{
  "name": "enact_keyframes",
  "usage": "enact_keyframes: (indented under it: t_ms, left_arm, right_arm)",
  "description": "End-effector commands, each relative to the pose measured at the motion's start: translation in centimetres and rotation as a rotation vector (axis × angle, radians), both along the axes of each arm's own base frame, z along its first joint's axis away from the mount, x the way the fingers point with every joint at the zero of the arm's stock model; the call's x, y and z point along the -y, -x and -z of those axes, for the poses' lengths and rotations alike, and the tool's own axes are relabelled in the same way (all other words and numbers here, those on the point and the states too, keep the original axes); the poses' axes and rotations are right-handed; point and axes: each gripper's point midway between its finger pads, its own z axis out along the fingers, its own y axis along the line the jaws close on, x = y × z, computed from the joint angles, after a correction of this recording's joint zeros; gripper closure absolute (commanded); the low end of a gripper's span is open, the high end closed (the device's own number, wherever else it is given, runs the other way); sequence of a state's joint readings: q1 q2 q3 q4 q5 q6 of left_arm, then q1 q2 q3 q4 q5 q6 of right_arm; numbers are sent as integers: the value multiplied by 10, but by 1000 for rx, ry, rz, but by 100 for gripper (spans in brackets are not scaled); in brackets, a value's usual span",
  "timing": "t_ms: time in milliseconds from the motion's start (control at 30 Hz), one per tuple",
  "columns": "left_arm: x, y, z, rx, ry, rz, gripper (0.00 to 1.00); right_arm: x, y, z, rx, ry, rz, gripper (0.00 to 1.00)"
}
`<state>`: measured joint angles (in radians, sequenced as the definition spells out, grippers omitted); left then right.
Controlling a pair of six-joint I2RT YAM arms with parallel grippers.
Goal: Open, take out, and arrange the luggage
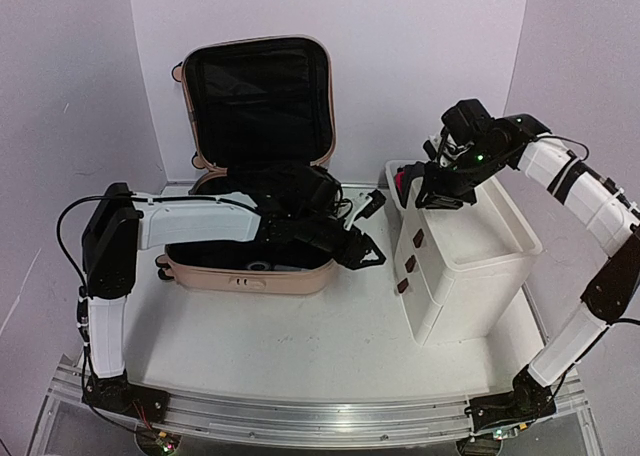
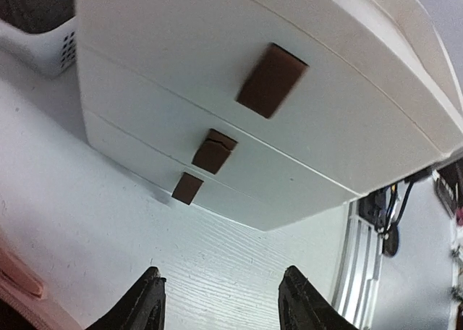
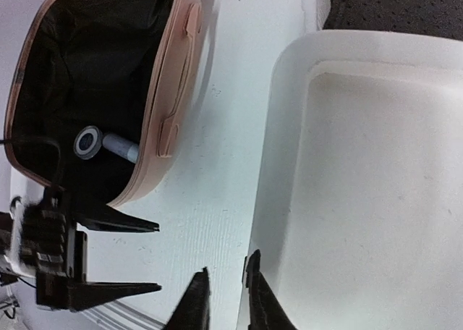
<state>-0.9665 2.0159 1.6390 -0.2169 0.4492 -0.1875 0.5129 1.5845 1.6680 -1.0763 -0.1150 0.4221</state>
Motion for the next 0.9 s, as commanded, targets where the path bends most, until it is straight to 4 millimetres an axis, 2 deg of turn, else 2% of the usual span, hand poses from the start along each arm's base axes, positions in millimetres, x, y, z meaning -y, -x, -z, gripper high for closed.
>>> enact_keyframes:
  t_ms: [0,67,167,300,400,533,667,733,867]
  left_arm:
    - [15,13,-35,332,110,235,46]
    - [15,12,-35,343,109,237,47]
    - [13,16,-33,340,112,257,48]
    - [8,21,-22,327,98,271,48]
    - [2,22,-13,297,85,271,47]
    - [-7,24,2,293,65,295,47]
    - [-8,18,6,304,56,291,44]
    - [-6,14,6,304,62,294,44]
    - [7,4,7,292,74,282,44]
  right_arm:
    - [25,9,-7,10,145,-47,70]
    - [25,14,-4,-10,151,-67,60]
    - [28,15,0,-25,165,-50,52]
    - [32,12,21,-81,239,-9,50]
    - [40,5,23,-48,357,42,50]
    - [49,-2,32,-43,472,112,61]
    - [48,4,42,-70,542,111,73]
    - [49,7,42,-71,537,107,79]
    - [46,11,41,-77,513,80,99]
